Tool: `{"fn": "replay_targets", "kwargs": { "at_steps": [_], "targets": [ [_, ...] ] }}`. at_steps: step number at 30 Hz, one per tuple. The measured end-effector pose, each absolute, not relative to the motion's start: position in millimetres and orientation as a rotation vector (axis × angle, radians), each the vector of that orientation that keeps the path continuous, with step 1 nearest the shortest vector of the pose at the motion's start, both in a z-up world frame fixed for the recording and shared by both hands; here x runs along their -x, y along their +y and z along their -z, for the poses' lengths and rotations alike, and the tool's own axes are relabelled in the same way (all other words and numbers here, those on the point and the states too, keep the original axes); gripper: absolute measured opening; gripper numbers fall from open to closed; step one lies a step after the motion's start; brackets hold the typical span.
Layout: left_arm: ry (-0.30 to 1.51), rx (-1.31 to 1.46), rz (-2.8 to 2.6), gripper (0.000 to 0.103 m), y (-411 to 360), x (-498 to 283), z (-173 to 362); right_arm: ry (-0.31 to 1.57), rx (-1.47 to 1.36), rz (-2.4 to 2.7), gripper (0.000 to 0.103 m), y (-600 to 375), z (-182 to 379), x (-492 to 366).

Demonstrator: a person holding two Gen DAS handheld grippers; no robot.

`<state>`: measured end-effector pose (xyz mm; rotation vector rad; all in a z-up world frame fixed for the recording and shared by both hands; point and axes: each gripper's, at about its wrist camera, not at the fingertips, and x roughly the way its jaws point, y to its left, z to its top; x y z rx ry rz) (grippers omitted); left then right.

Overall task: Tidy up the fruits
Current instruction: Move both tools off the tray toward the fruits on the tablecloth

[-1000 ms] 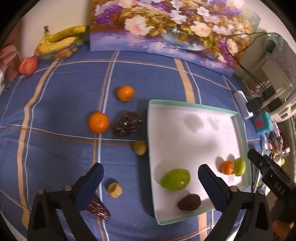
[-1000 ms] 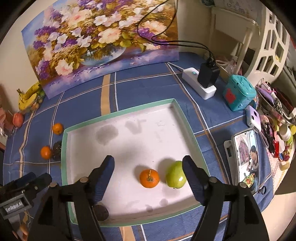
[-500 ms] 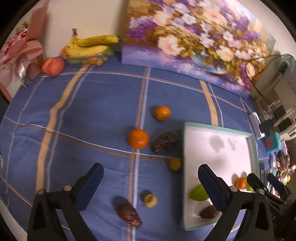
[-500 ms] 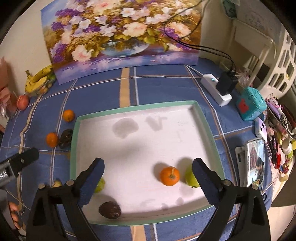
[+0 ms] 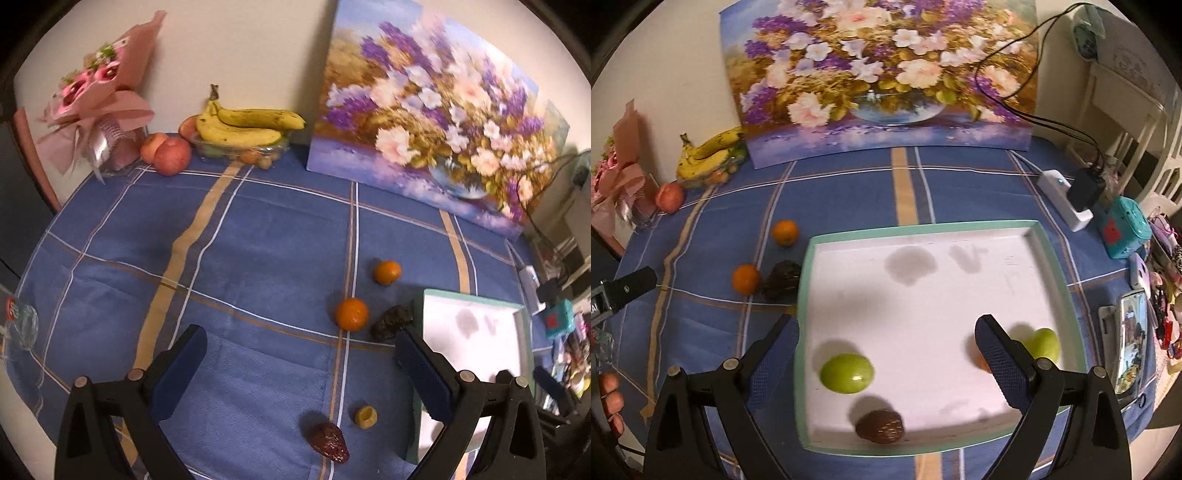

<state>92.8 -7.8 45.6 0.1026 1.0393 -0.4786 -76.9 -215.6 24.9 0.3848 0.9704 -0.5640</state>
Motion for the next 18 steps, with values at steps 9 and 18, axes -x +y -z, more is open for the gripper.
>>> {"fn": "replay_targets", "kwargs": {
  "at_steps": [9,18],
  "targets": [
    [1.087,-0.063,0.466,0.103,9,-94,-25,1.014,-0.373,0.496,0.096,-192,-19,59],
    [1.252,-0.057,0.487,0.103,8,-87,20,1.087,-0.389,0.474,0.096,-175,5,48]
  ]
}}
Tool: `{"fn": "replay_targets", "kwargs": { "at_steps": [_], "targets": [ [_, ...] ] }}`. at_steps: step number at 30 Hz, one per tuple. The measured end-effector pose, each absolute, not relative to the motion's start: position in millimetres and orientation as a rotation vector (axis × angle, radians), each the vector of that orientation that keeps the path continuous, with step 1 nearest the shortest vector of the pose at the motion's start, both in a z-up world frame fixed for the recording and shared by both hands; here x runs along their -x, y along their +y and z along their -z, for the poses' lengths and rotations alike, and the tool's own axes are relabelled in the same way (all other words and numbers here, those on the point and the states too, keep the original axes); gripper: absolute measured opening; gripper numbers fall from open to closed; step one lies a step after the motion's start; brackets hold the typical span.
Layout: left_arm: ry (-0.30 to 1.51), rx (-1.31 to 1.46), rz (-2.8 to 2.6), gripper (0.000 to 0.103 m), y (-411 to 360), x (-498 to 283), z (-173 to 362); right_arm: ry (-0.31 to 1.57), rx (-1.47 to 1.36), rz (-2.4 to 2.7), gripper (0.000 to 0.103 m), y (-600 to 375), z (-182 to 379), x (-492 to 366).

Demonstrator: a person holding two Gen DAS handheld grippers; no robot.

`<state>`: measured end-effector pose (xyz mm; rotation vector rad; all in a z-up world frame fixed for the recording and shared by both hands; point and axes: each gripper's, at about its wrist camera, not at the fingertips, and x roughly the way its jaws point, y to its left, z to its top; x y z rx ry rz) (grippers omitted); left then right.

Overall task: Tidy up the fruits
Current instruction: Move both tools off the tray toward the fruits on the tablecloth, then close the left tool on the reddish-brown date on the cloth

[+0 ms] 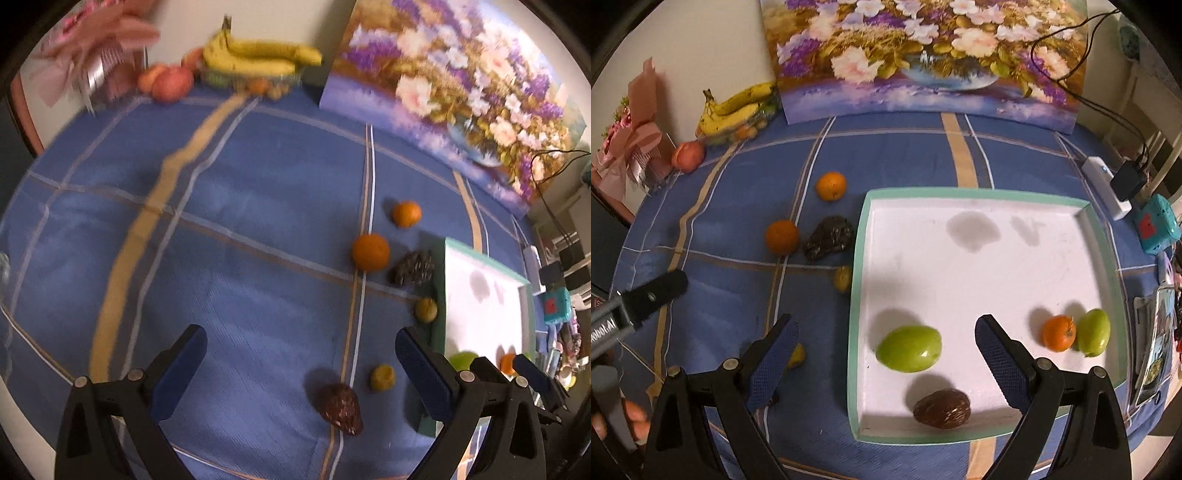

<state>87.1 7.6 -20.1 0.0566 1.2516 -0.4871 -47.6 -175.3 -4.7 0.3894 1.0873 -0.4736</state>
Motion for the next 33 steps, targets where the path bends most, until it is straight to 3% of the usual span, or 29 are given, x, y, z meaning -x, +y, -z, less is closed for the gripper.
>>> {"fn": "replay_targets", "kwargs": {
  "at_steps": [12,16,24,26,30,33],
  "targets": [
    [1.425,-0.025,0.479,0.101,8,-67,61,1.145,-0.431,0.53,0.096,-179,24,67],
    [1.462,-0.021,0.506,0.084,3,-62,67,1.141,-0.438,0.527,0.096,-178,23,71],
    [1.485,-0.056,0.567,0.066,-21,-49,72,1.137,-0.443,0.519,0.096,-178,23,72],
    [1.492,-0.055,0.571,0.052,-25,-46,73,1.136,-0.446,0.521,0.096,-178,22,73],
    [1.5,-0.051,0.564,0.039,-27,-46,75,1.132,-0.447,0.52,0.096,-179,21,74],
    [1.488,-0.04,0.56,0.036,-25,-48,74,1.13,-0.447,0.52,0.096,-180,21,75]
  ]
}}
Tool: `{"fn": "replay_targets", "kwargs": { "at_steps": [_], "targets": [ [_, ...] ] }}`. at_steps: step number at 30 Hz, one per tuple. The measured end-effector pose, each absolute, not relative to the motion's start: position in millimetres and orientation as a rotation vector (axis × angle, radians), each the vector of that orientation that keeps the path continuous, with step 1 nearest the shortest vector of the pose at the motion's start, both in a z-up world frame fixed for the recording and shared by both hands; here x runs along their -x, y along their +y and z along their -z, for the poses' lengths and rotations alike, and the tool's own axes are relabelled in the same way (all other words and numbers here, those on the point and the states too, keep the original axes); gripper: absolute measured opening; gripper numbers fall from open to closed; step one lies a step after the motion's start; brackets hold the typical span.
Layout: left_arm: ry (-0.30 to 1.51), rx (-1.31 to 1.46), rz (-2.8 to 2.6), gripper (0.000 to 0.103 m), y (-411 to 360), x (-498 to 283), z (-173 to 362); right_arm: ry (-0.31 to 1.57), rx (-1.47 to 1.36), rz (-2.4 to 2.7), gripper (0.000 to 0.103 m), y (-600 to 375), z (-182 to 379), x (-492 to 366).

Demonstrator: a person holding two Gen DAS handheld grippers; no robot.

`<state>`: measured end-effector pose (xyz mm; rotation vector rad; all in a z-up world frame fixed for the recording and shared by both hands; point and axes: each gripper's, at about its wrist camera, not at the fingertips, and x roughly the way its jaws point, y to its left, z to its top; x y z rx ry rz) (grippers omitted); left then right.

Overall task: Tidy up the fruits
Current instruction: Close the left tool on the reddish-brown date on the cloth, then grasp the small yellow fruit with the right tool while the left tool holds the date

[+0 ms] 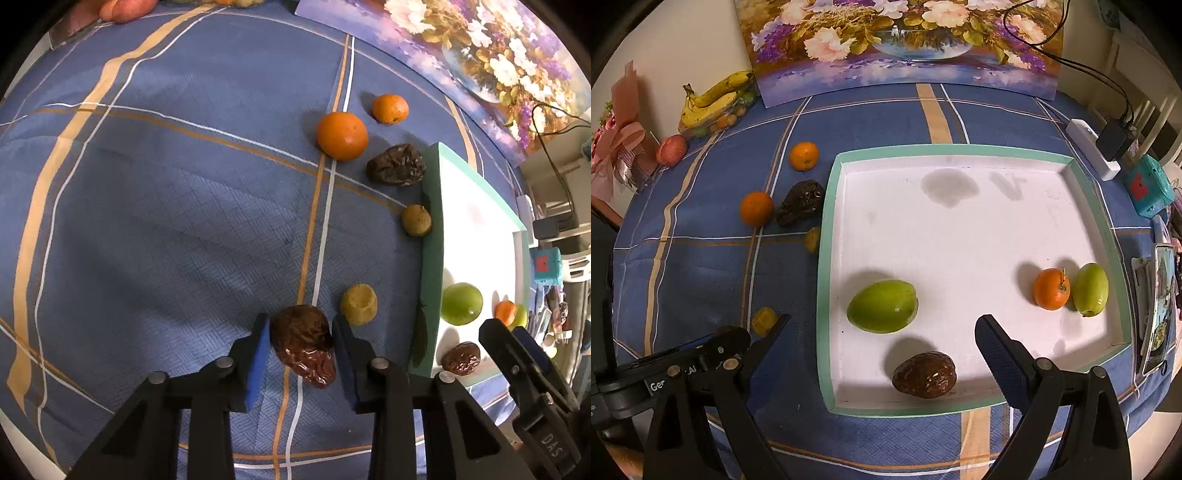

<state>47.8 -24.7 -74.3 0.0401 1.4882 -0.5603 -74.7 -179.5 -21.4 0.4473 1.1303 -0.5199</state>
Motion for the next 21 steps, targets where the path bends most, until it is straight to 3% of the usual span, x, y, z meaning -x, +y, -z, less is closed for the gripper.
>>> {"fn": "replay_targets", "kwargs": {
  "at_steps": [17,21],
  "targets": [
    [1.328,0.064,0.404,0.036,22,-84,39,1.089,-0.385,0.369,0.095,-150,19,52],
    [1.313,0.084,0.387,0.036,32,-90,36,1.072,-0.37,0.293,0.072,-135,19,40]
  ]
}}
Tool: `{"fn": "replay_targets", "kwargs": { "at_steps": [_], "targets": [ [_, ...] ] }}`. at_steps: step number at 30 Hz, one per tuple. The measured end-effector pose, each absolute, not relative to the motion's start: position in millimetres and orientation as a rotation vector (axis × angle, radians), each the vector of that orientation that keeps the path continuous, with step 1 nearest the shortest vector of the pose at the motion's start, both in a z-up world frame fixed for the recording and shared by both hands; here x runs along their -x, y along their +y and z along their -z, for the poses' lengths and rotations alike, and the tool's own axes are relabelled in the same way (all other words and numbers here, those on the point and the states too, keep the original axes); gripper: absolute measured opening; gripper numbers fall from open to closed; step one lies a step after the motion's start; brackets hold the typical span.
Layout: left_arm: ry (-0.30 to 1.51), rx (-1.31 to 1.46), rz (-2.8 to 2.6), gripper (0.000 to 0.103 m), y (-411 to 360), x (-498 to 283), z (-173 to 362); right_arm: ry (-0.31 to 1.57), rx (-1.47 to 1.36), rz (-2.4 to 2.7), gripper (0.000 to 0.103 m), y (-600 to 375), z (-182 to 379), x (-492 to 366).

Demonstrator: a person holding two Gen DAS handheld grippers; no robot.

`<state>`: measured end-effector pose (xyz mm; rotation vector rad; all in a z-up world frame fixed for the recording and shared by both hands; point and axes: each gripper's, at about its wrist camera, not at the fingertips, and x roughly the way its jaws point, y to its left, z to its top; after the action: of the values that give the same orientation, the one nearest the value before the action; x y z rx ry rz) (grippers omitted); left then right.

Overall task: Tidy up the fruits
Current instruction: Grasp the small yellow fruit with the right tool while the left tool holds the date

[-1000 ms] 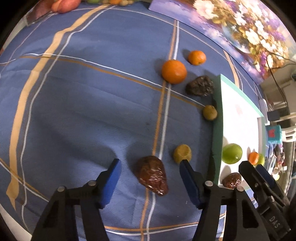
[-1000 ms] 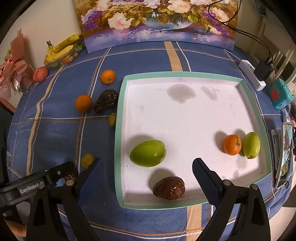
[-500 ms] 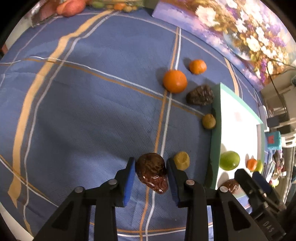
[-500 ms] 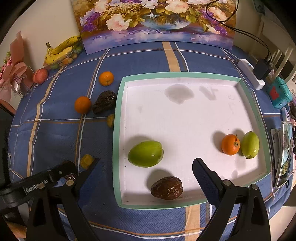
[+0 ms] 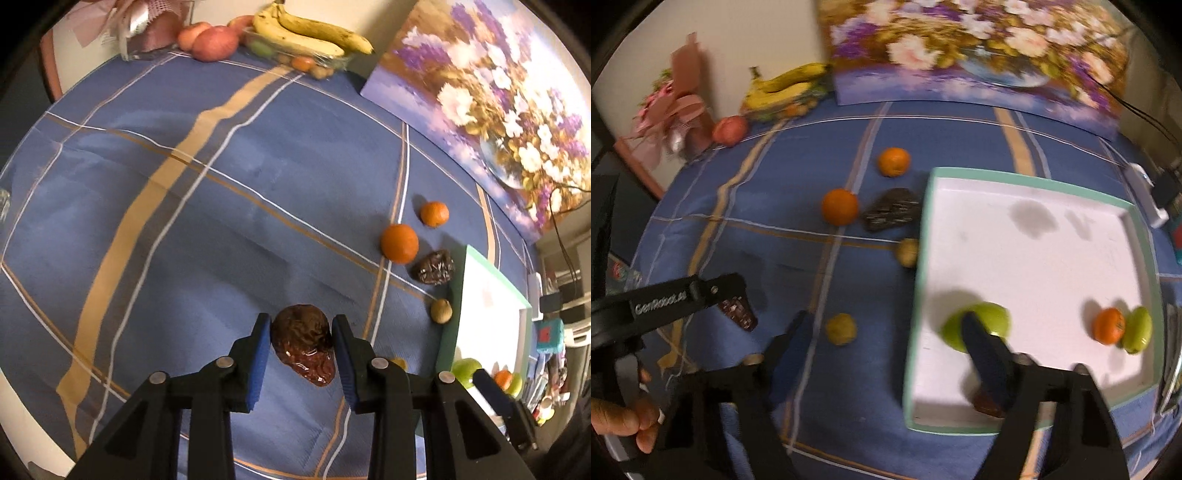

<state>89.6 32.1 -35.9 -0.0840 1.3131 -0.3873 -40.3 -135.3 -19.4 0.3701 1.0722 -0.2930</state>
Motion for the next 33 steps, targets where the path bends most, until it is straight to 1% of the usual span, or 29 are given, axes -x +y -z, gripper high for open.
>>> {"fn": "replay_targets", "kwargs": {
  "at_steps": [2,4,5,7,12,15,19,25,33],
  "targets": [
    [1.31,0.091,0.38,0.036,35,-91,36,1.08,-0.36,0.267,0.066,-129,22,35],
    [1.311,0.098,0.378,0.036,35,-93,37,1.092,-0.354,0.241,0.054,-122,26,30],
    [1.312,0.098,0.378,0.036,35,-92,36,1.1,-0.353,0.229,0.052,-120,28,28],
    [1.315,0.099,0.379,0.036,36,-92,37,1.12,-0.349,0.218,0.043,-116,34,24],
    [1.331,0.102,0.385,0.036,35,-93,39,1.165,-0.327,0.195,0.034,-109,47,16],
    [1.339,0.103,0.385,0.036,35,-94,41,1.192,-0.319,0.189,0.032,-106,55,11],
    [1.342,0.104,0.387,0.036,34,-95,42,1.223,-0.301,0.197,0.025,-103,65,7],
    [1.322,0.106,0.397,0.036,33,-93,35,1.202,-0.334,0.203,0.025,-107,63,7],
    [1.261,0.079,0.449,0.036,21,-87,14,1.078,-0.393,0.27,0.025,-135,23,24]
  ]
}}
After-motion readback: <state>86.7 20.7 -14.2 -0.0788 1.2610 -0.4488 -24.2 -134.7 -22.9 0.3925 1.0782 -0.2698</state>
